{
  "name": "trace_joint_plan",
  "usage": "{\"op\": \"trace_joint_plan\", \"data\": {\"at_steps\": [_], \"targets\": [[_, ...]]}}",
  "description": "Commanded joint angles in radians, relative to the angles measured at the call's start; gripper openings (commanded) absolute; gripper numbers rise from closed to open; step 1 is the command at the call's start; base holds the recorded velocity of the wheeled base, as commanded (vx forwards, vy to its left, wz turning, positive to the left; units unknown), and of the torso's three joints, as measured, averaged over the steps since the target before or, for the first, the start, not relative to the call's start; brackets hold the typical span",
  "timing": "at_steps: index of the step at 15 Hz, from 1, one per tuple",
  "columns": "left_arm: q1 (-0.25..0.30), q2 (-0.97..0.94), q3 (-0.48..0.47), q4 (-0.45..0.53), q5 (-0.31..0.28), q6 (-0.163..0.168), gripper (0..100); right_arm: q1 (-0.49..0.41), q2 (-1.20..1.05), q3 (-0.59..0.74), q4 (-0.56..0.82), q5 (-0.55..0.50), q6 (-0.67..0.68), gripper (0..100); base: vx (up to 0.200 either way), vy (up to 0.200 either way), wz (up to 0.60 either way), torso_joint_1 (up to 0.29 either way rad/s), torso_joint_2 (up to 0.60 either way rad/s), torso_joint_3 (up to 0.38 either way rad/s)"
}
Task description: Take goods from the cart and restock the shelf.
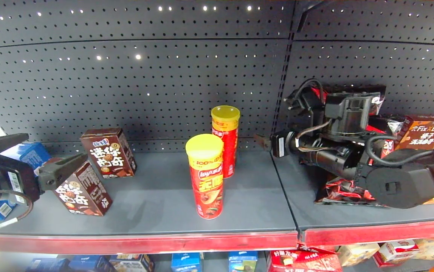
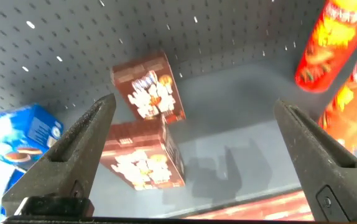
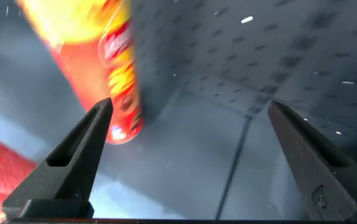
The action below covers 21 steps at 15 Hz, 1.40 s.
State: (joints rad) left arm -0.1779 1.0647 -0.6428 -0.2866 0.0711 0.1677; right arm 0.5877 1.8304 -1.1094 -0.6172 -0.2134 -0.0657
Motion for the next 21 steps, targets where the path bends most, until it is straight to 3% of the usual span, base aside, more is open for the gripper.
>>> {"op": "trace_joint_plan", "data": {"at_steps": [1, 5, 7, 8, 11, 15, 21], "targets": [[0.000, -0.012, 0.049, 0.001, -0.010, 0.004, 100, -0.003, -0.088, 0.025, 0.002, -0.063, 0.007, 100, 0.000, 0.000, 0.00, 0.000, 0.00, 0.000], [-0.003, 0.009, 0.074, 0.003, -0.016, 0.019, 100, 0.020, -0.217, 0.108, 0.004, -0.176, 0.007, 100, 0.000, 0.000, 0.00, 0.000, 0.00, 0.000], [-0.003, 0.037, 0.086, 0.004, -0.022, 0.019, 100, 0.090, -0.319, 0.203, -0.001, -0.199, 0.023, 100, 0.000, 0.000, 0.00, 0.000, 0.00, 0.000], [-0.003, 0.038, 0.135, 0.003, -0.024, 0.019, 100, 0.141, -0.372, 0.250, 0.001, -0.205, 0.032, 100, 0.000, 0.000, 0.00, 0.000, 0.00, 0.000], [-0.006, 0.035, 0.203, 0.004, -0.030, 0.019, 100, 0.230, -0.473, 0.370, -0.001, -0.391, 0.032, 100, 0.000, 0.000, 0.00, 0.000, 0.00, 0.000], [-0.011, 0.087, 0.216, 0.003, -0.062, 0.019, 100, 0.224, -0.634, 0.545, 0.002, -0.454, 0.029, 100, 0.000, 0.000, 0.00, 0.000, 0.00, 0.000], [-0.088, 0.227, 0.156, -0.005, -0.073, 0.019, 100, 0.205, -0.870, 0.723, 0.005, -0.613, -0.049, 100, 0.000, 0.000, 0.00, 0.000, 0.00, 0.000]]}}
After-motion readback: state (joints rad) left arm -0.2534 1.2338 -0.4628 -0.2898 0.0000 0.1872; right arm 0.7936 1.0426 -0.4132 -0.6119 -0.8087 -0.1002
